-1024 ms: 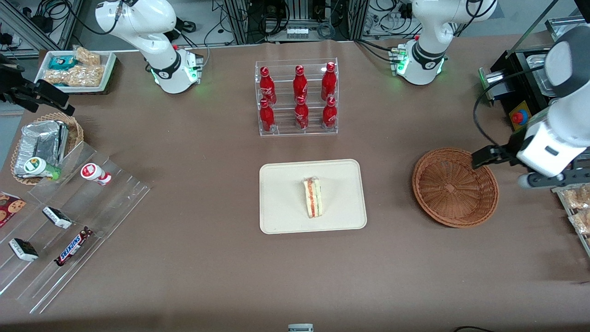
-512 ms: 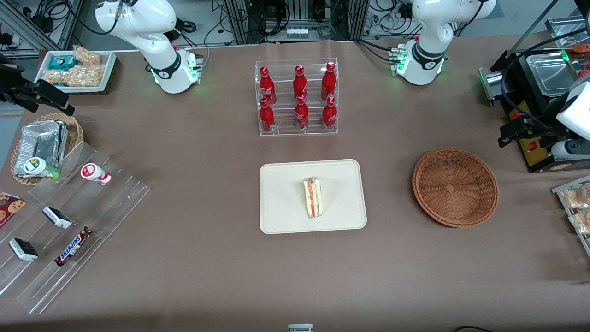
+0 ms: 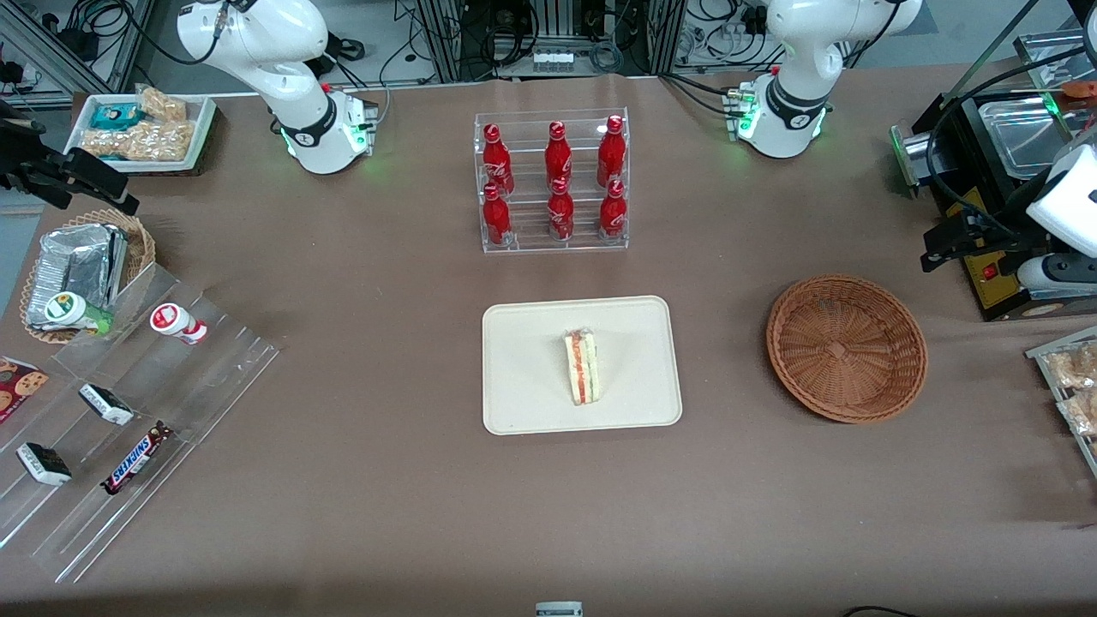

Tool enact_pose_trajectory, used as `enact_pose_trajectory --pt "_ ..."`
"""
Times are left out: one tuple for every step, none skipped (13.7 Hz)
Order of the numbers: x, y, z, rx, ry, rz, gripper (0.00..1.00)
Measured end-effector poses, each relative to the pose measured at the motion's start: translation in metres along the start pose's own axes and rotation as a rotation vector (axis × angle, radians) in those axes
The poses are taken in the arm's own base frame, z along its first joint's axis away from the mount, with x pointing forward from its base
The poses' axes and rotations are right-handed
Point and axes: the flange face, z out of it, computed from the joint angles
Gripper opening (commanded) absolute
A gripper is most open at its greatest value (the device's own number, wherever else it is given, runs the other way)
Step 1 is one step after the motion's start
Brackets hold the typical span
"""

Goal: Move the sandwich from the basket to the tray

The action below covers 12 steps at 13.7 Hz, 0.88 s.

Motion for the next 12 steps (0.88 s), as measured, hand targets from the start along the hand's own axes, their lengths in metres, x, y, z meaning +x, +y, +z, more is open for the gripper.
enact_pose_trajectory --pt "-0.0012 0.0007 0.0011 0.000 -0.012 0.001 1.00" --pt "-0.0025 0.0020 0.0021 0.000 -0.023 0.003 1.00" --pt "-0.0029 0.0026 0.0025 0.000 -0.028 0.004 1.00" --pt "-0.0030 0.0024 0.0025 0.000 -0.028 0.004 1.00" --pt "-0.0030 0.0020 0.0025 0.000 -0.028 0.003 1.00" --pt "-0.0030 0.0015 0.0025 0.001 -0.028 0.003 1.00" --pt "-0.0030 0.0007 0.0024 0.001 -0.028 0.001 1.00" --pt "-0.0031 -0.0002 0.0024 0.001 -0.028 0.000 1.00" --pt "-0.0031 -0.0012 0.0024 0.002 -0.028 -0.002 1.00" --pt "-0.0031 -0.0020 0.0023 0.002 -0.028 -0.004 1.00" --pt "-0.0031 -0.0024 0.0023 0.002 -0.028 -0.004 1.00" --pt "-0.0031 -0.0024 0.0023 0.002 -0.028 -0.004 1.00"
